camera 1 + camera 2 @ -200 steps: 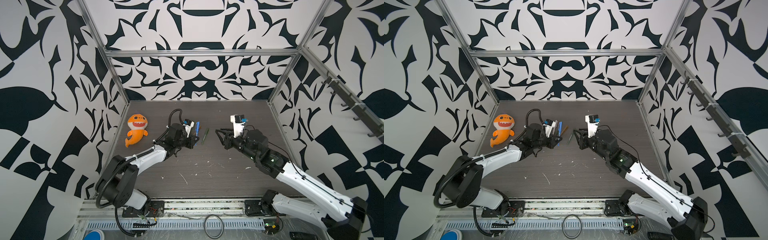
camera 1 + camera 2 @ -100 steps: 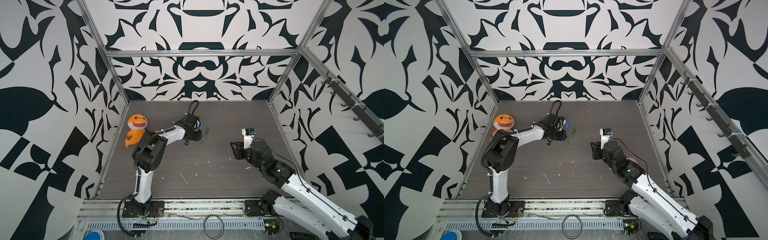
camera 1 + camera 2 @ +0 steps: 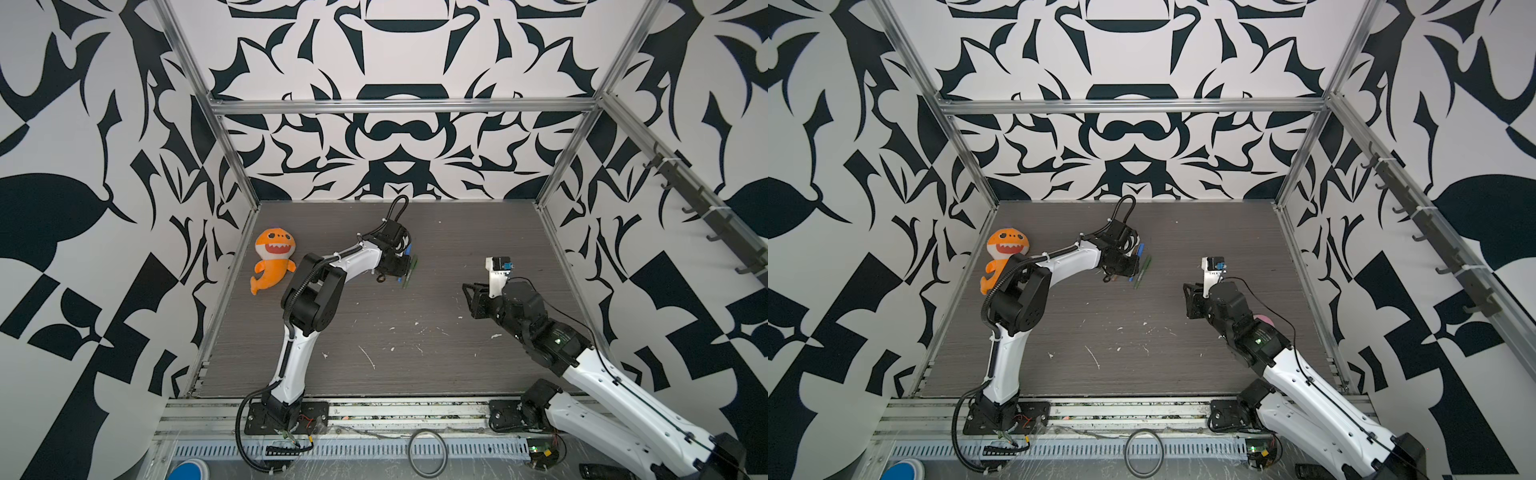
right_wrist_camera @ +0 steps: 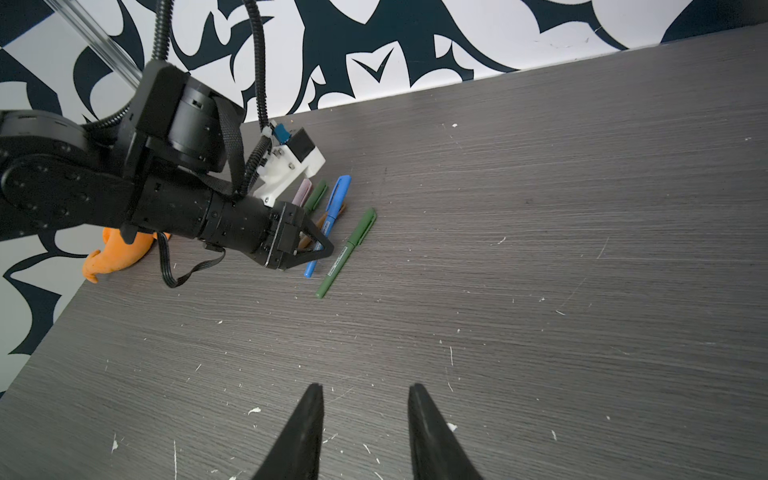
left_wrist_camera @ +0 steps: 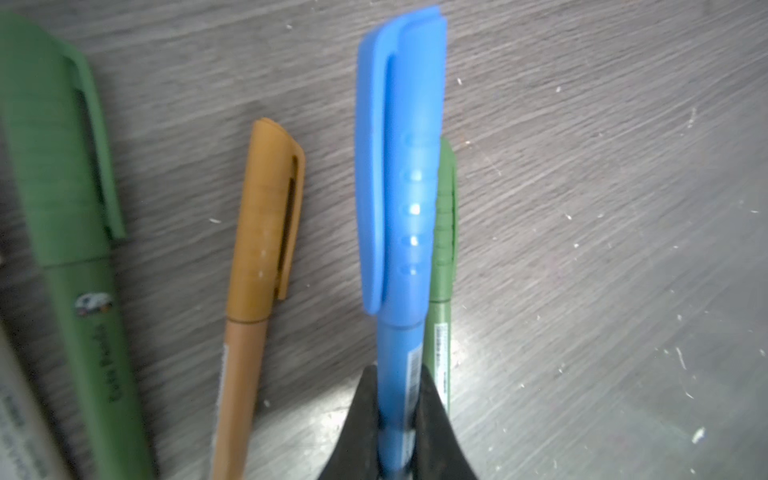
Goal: Insert the pens into the pen caps
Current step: 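Lay the capped blue pen beside the other pens with the left gripper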
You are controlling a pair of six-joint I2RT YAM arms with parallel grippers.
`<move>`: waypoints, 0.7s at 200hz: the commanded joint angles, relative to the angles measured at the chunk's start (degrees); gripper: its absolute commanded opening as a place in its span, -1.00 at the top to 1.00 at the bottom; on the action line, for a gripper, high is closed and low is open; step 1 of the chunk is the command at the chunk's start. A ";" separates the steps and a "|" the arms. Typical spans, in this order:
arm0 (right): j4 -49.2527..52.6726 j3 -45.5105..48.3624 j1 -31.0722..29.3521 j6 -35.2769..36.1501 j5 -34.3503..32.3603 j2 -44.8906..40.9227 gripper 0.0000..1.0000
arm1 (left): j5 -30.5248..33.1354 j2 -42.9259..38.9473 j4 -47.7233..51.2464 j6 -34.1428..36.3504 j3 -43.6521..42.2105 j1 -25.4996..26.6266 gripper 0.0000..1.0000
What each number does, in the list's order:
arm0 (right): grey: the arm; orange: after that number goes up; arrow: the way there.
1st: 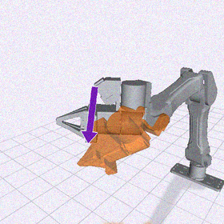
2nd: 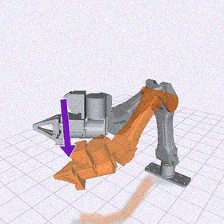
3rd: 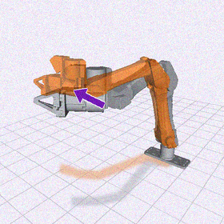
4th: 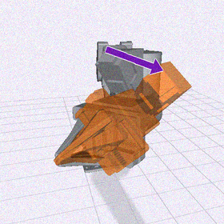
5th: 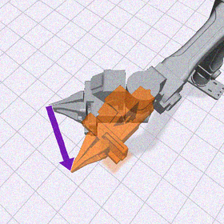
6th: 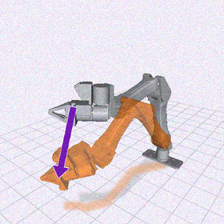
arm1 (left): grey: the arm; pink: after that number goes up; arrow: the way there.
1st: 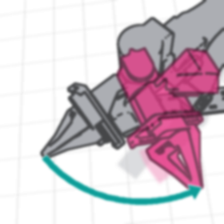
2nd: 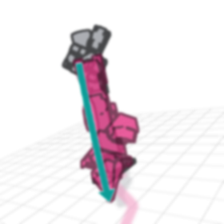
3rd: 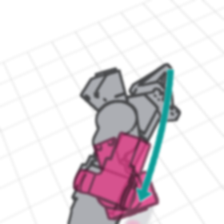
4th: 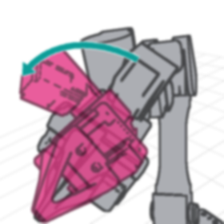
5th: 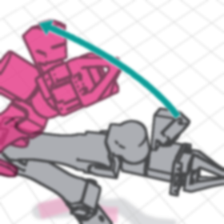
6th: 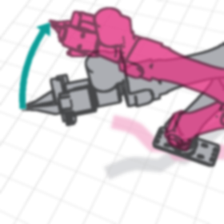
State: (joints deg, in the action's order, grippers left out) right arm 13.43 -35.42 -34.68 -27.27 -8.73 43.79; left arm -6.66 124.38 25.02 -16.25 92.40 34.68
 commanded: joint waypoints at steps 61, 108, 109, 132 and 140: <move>1.24 -1.62 0.32 0.70 -0.33 -0.72 0.25 | 2.79 2.90 5.42 0.82 2.30 0.18 0.68; 2.59 -3.18 0.33 1.42 -0.28 -1.06 0.25 | 2.53 1.12 6.23 1.17 2.52 0.15 0.52; 2.62 -3.22 0.32 1.42 -0.21 -1.07 0.25 | 2.48 1.04 6.25 1.20 2.43 0.14 0.51; 3.47 -4.29 0.40 2.04 -0.51 -1.55 0.25 | 2.06 -0.92 6.69 1.49 2.49 0.18 0.47; 3.82 -4.76 0.38 2.21 -0.78 -1.69 0.24 | 2.00 -2.17 6.68 1.67 2.28 0.22 0.47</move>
State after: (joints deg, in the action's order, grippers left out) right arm 16.93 -36.51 -34.57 -26.44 -8.73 43.51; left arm -4.29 125.60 28.53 -15.09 94.08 34.68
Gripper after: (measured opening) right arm 0.378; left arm 0.262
